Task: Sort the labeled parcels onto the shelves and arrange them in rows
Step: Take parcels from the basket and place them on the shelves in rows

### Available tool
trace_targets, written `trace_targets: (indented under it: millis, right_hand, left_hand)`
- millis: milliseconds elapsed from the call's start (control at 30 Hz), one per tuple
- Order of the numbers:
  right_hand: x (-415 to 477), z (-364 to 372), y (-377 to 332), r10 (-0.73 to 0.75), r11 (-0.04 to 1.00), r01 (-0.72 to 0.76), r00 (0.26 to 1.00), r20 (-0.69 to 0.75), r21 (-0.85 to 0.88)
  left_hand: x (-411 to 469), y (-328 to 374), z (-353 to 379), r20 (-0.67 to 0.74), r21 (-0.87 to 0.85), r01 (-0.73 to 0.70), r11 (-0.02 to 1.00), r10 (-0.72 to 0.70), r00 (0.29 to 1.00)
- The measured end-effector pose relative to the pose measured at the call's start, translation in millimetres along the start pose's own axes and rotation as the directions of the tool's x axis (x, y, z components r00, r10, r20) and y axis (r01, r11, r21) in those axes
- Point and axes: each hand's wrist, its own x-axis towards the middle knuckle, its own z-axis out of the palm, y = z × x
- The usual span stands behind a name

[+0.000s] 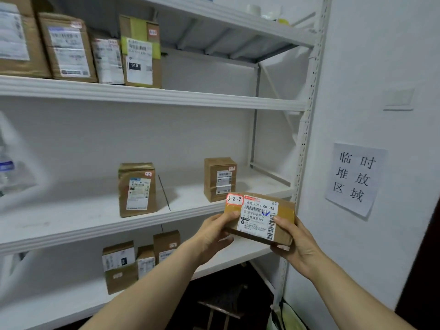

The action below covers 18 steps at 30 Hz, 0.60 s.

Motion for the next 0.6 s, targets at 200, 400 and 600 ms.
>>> trace_targets:
  millis: [200,400,600]
  right_hand:
    - [79.8,-35.6,-16.9,0.073,0.995,-0.066,0.994,0.087,-0.075]
    - [127.8,-39.9,-16.4,0.138,0.987,-0.124,0.978,0.154,-0.100]
    - [144.8,-31.5,-8.7,0.182,0.983,-0.176,0.971,0.157,-0.056]
  left_hand:
    - [54.6,-5.7,26.5,-0.100,-0.014,0.003,1.000,-0.005,0.995]
    - [83.1,-6.7,30.9,-0.239,-0.068,0.013,0.998,-0.029,0.970]
    - [93.0,-1.1,20.9,-0.279,-0.055,0.022,0.998,-0.037,0.960]
